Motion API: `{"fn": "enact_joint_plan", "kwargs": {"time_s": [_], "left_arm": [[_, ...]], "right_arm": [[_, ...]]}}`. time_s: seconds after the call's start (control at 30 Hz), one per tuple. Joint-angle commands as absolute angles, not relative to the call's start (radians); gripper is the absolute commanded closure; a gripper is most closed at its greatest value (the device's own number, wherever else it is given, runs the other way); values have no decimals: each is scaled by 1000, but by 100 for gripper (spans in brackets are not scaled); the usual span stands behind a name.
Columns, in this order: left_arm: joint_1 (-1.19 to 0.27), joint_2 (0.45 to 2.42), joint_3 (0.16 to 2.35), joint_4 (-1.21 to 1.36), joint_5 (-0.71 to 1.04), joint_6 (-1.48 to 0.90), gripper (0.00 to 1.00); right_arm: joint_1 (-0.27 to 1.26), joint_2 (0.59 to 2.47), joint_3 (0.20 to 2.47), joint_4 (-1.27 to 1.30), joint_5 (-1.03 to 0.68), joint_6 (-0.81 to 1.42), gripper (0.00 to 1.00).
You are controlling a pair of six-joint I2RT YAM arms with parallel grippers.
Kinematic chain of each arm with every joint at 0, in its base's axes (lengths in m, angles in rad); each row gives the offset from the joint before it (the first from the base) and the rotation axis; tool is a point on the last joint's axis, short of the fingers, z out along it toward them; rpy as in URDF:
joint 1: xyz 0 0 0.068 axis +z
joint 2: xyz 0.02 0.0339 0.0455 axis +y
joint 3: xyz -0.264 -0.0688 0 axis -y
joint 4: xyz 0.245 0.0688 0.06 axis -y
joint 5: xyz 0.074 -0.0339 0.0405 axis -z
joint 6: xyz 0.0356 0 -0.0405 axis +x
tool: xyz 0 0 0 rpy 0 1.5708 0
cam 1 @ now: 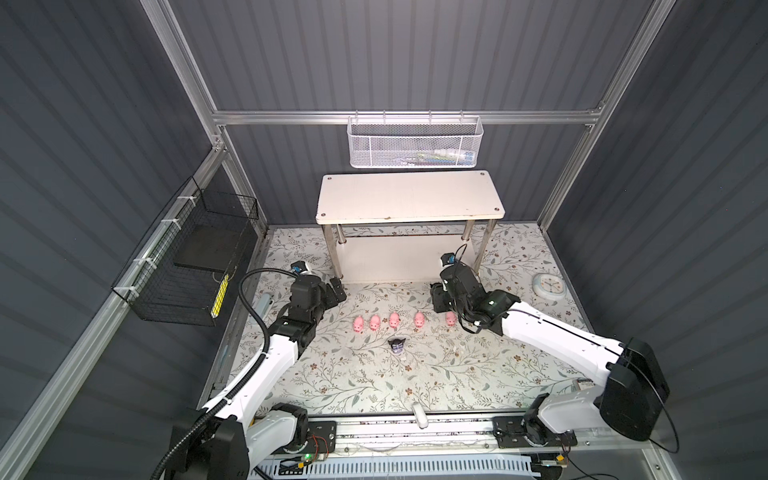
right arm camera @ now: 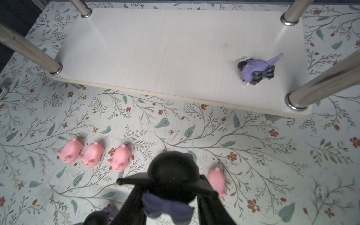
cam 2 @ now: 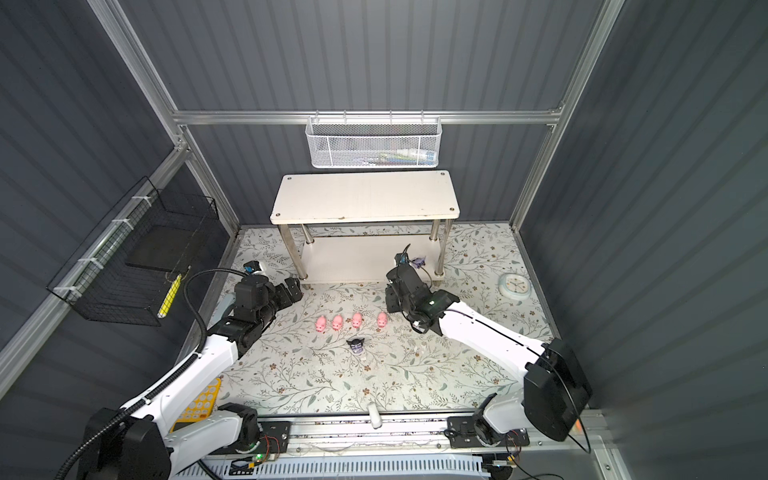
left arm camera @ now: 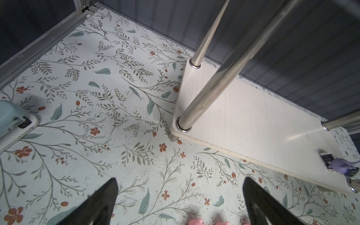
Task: Place and organize the plastic toys onto the shelf
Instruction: 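Lift the black bow-tie toy with the right gripper toward the shelf top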
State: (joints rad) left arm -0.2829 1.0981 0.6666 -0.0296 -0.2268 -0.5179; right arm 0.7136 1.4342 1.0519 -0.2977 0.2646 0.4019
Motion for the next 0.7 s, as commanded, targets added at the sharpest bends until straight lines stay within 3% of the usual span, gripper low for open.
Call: {"fn": "enact_joint_plan", "kwargs": {"time_s": [0.0, 0.67], "left_arm": [[-288, 1108, 671, -26, -228, -523, 0], [-288, 1124, 671, -20, -231, -528, 0]], "right_arm": [[686, 1481, 1112, -265, 233, 339, 62], [635, 1810, 1356, -167, 194, 302, 61]]}}
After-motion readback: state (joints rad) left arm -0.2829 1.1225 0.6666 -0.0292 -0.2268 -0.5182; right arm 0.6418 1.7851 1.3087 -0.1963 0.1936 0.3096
